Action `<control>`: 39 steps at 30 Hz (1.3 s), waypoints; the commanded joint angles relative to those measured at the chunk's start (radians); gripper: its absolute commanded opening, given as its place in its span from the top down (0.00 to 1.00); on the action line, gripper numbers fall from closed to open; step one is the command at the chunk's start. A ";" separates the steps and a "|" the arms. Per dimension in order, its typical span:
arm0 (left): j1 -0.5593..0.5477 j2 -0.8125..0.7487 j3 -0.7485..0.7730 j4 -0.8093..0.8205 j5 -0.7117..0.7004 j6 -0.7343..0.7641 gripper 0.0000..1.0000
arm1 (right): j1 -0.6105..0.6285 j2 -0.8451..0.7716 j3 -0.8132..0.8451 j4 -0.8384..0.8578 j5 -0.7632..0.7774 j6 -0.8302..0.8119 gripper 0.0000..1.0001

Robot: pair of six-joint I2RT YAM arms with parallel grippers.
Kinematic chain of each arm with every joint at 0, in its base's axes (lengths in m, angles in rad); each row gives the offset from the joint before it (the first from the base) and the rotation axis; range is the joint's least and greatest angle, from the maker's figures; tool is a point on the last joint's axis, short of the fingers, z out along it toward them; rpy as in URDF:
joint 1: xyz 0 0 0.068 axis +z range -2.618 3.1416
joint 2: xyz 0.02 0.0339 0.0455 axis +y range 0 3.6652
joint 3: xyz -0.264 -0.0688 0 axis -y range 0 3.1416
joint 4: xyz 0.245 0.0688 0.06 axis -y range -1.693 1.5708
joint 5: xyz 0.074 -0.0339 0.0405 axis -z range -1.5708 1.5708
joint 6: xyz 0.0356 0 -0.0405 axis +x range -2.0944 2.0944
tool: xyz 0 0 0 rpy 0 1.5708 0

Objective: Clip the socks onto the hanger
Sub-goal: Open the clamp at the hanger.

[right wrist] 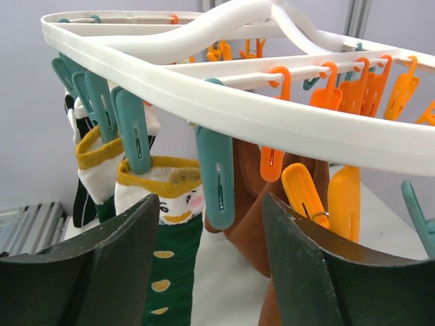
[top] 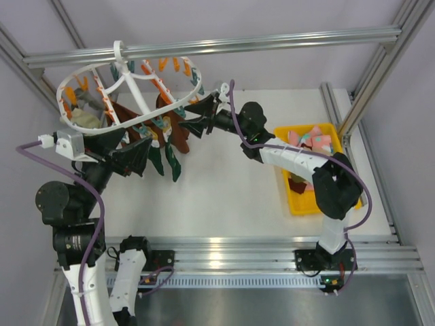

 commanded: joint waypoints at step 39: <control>0.003 0.075 -0.144 0.003 0.109 -0.180 0.22 | 0.143 -0.131 0.093 -0.224 0.072 -0.100 1.00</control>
